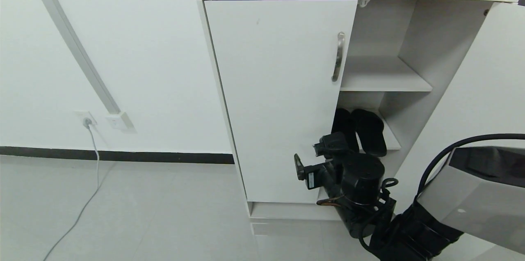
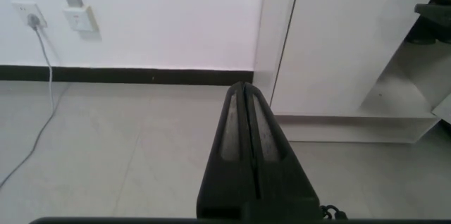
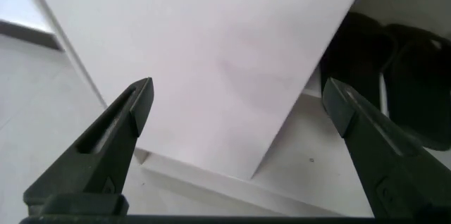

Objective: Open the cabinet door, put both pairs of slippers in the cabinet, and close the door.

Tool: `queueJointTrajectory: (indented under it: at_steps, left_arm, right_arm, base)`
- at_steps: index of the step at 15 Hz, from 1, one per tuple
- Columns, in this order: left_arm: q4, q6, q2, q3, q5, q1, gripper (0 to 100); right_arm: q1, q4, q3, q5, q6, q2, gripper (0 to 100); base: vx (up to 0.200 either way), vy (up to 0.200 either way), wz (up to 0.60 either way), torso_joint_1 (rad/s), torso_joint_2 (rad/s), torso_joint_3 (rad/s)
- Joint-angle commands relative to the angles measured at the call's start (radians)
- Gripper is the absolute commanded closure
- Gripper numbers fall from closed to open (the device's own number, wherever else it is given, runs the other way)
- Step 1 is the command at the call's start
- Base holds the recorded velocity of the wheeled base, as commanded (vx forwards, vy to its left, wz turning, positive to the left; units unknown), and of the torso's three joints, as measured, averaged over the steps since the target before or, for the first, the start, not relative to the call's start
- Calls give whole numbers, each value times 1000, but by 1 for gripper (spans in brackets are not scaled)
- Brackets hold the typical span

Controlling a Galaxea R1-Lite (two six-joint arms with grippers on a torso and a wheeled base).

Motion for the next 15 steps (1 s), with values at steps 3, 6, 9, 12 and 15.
queueJointTrajectory:
  at_steps: [3,6,9,12,15]
  left_arm:
    - [0,-1,1,0,0,0,100]
    - [0,4,1,0,0,0,100]
    - [2,4,1,0,-1,0,100]
    - [0,4,1,0,0,0,100]
    - [0,4,1,0,-1,0,100]
  right_arm:
    - [0,-6,12,3,-4,4,0]
    - [0,-16,12,3,-10,4,0]
    - [-9,-36,26,23,-12,2,0]
    - [-9,-42,29,24,-15,4,0]
    - [-11,-42,29,23,-15,5,0]
  base:
    - [0,0,0,0,0,0]
    - [0,0,0,0,0,0]
    - [0,0,0,0,0,0]
    - [0,0,0,0,0,0]
    - [0,0,0,0,0,0]
